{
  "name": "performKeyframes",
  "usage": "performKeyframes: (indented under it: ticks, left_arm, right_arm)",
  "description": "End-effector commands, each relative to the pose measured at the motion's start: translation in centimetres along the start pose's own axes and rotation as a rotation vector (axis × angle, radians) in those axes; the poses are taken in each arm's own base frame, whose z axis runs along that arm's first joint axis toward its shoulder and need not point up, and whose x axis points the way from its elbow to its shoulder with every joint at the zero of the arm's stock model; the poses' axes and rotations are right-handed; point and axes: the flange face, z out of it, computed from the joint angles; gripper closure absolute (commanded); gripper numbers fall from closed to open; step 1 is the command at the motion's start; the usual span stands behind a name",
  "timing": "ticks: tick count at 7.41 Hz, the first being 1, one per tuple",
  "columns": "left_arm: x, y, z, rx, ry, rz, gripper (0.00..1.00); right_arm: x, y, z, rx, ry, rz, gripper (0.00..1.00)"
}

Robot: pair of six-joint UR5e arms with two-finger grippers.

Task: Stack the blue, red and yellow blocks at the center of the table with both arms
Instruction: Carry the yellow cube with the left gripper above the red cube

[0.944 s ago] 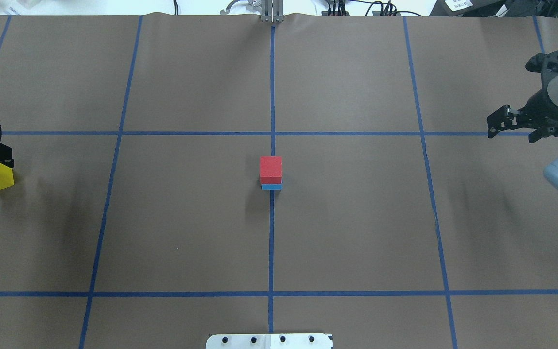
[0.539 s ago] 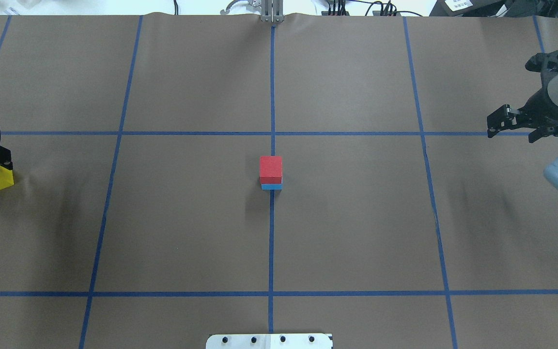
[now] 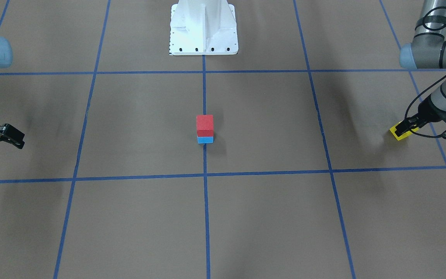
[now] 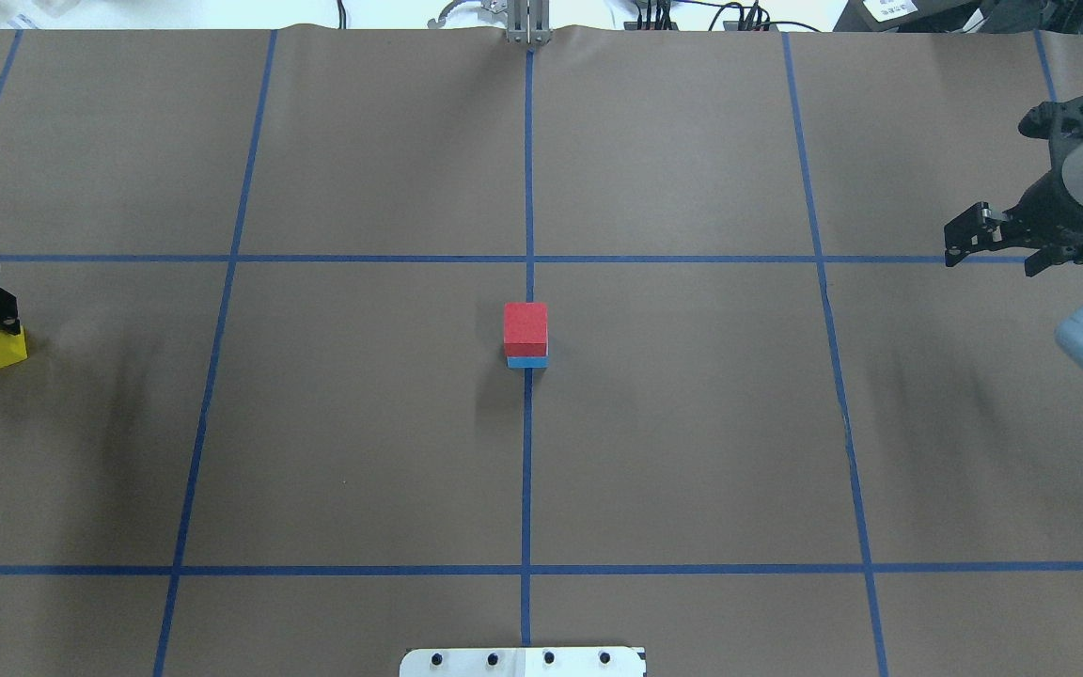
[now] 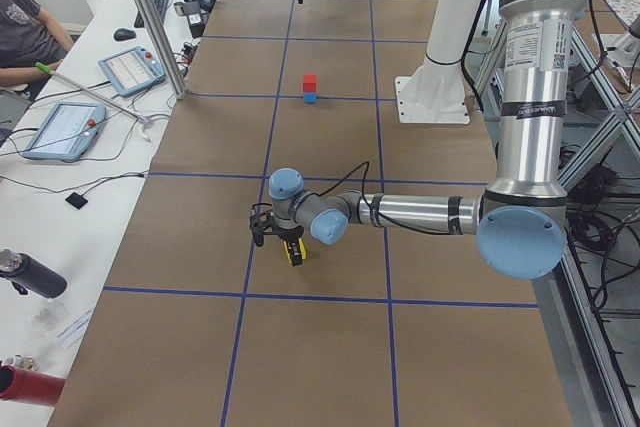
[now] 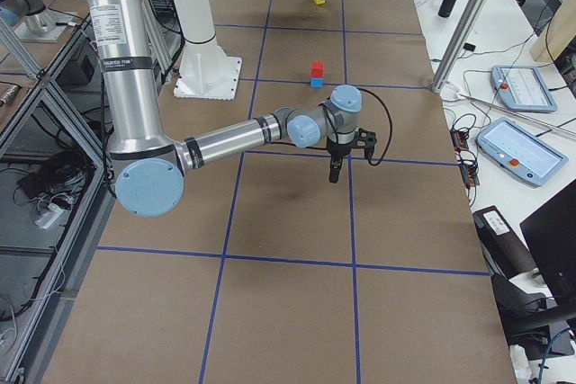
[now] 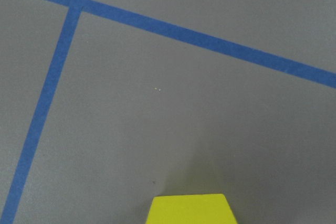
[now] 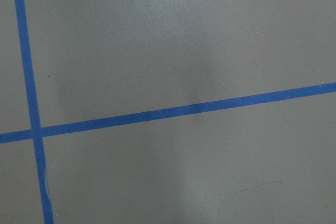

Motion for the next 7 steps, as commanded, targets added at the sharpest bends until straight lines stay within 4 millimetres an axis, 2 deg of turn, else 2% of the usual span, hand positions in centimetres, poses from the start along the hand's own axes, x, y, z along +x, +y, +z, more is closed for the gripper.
performKeyframes:
  ticks: [1, 2, 3, 4, 5, 6, 7]
  left_arm:
    - [0.1, 0.4, 0.2, -0.044, 0.021, -0.01, 0.27]
    - [0.6, 0.4, -0.1, -0.041, 0.028, -0.033, 0.46]
    - [1.6, 0.3, -0.5, -0.043, 0.038, -0.08, 0.92]
    - [4.4, -0.1, -1.1, -0.097, 0.094, -0.077, 1.0]
    - [7.7, -0.9, -3.3, -0.132, 0.142, -0.078, 1.0]
    - [12.3, -1.0, -7.2, -0.123, 0.153, -0.072, 1.0]
    - [19.4, -0.7, -13.2, -0.107, 0.178, -0.042, 1.0]
  right_arm:
    - [-0.1, 0.1, -0.2, -0.002, -0.007, -0.002, 0.0]
    - [-0.4, 0.2, -0.5, 0.001, -0.014, -0.005, 0.0]
    - [-0.6, 0.3, -0.7, -0.005, -0.024, -0.008, 0.0]
    - [-0.6, 0.3, -0.7, -0.008, -0.027, -0.008, 0.0]
    - [-0.6, 0.4, -0.7, -0.008, -0.027, -0.008, 0.0]
    - [-0.7, 0.4, -0.9, -0.005, -0.03, -0.011, 0.0]
    - [-0.7, 0.4, -0.9, -0.005, -0.03, -0.011, 0.0]
